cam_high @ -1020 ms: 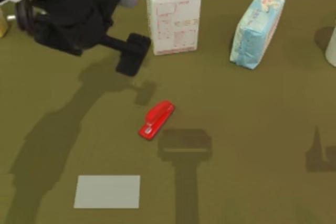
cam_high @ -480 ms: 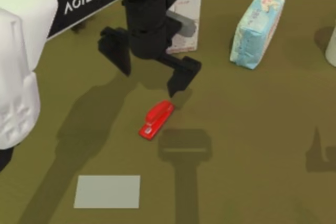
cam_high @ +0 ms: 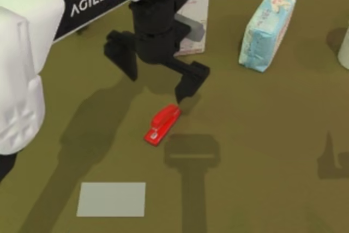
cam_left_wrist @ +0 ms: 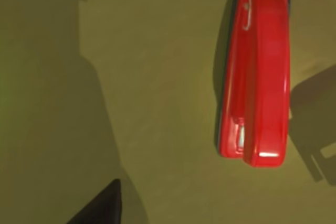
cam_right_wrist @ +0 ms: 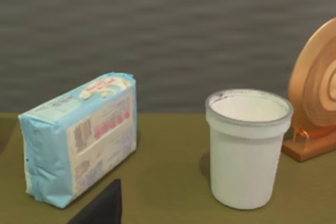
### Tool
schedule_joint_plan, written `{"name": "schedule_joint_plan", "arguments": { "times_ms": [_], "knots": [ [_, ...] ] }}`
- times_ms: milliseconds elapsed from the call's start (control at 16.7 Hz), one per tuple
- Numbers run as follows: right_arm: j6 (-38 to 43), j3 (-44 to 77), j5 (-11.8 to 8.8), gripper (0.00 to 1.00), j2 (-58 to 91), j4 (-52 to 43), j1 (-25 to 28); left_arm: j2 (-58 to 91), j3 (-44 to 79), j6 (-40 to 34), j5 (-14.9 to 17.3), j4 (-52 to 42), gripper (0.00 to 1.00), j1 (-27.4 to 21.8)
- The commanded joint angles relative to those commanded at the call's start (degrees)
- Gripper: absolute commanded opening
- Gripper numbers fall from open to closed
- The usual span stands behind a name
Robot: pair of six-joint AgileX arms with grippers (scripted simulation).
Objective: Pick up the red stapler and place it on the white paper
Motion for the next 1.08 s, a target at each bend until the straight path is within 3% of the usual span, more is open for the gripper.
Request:
{"name": "schedule_joint_plan", "arguments": {
  "times_ms": [420, 780, 1080],
  "knots": [
    [0.0, 0.0, 0.0, 1.00, 0.0, 0.0, 0.0, 3.4, -12.5, 0.1, 0.0, 16.5, 1.00, 0.0],
    [0.0, 0.0, 0.0, 1.00, 0.0, 0.0, 0.0, 4.1, -14.7, 0.1, 0.0, 19.0, 1.00, 0.0],
    [0.0, 0.0, 0.0, 1.00, 0.0, 0.0, 0.0, 4.1, -14.7, 0.1, 0.0, 19.0, 0.62, 0.0]
  ]
}}
